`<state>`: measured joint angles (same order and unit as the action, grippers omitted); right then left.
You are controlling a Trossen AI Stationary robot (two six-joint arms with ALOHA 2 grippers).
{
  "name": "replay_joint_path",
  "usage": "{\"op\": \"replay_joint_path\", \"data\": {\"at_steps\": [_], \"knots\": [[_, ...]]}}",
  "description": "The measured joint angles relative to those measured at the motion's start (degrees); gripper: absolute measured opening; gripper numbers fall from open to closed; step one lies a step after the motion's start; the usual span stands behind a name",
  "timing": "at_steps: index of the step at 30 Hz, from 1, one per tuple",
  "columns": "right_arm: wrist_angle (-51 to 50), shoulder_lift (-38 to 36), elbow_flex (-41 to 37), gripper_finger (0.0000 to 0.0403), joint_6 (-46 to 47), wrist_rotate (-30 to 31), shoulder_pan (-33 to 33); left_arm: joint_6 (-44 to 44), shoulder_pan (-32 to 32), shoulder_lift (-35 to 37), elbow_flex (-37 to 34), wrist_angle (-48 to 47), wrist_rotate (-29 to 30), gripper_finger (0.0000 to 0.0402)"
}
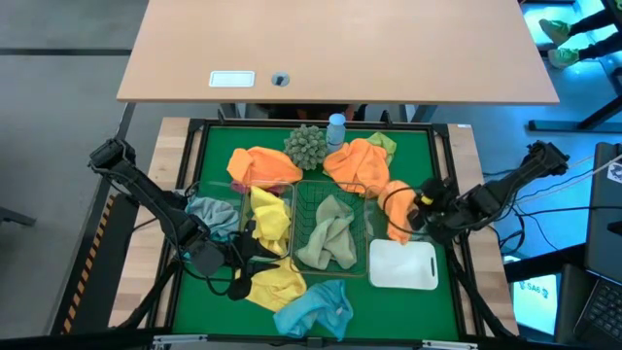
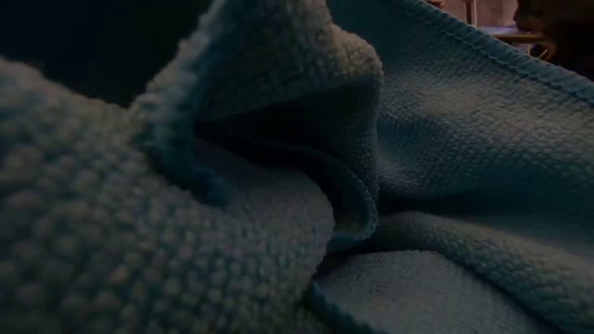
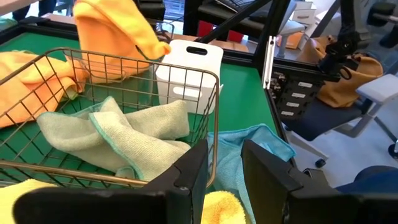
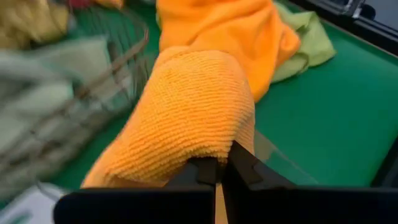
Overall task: Sort microfiber towel by color & place in baskets
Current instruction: Put the bottom right orange microfiber cloth into the right transparent bin
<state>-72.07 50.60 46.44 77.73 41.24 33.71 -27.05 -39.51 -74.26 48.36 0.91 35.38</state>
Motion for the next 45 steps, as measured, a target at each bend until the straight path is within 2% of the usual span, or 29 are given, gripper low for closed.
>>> {"op": "replay_joint_path", "data": {"at_steps": [4,9,13,17,23,34,39,42,45], "knots": [[-0.07,-2.04,0.00,0.0003,1.92,2.79,0.00,0.63,0.00,0.00,0.00,0.00,0.00,0.0094],[-1.59,-2.15,0.00,0.0003,1.81,2.62,0.00,0.61,0.00,0.00,0.00,0.00,-0.04,0.0094],[-1.68,-1.50,0.00,0.0003,0.31,-0.87,0.00,0.32,0.00,0.00,0.00,0.00,-1.18,0.0094],[-1.58,-0.48,0.00,0.0003,-1.46,-5.38,0.00,0.15,0.00,0.00,0.00,0.00,-4.86,0.0094],[-1.49,3.12,0.00,0.0003,-1.68,-6.89,0.00,-2.47,-0.02,0.00,0.00,0.00,-9.51,0.0094],[-1.27,11.70,0.00,0.0003,-1.71,-8.89,0.00,-2.62,-0.70,0.00,0.00,-0.06,-9.96,0.0094],[-1.49,14.25,0.00,0.0003,-1.75,-11.01,0.00,-2.94,-0.70,0.00,0.00,-0.07,-12.70,0.0094],[-1.46,14.57,0.00,0.0017,-1.77,-13.17,0.00,-4.34,-0.70,0.00,0.00,-0.18,-15.15,0.0094],[-1.54,14.55,0.00,0.0057,-1.77,-15.80,0.00,-5.79,-0.70,0.00,0.00,-0.44,-19.51,0.0094]]}}
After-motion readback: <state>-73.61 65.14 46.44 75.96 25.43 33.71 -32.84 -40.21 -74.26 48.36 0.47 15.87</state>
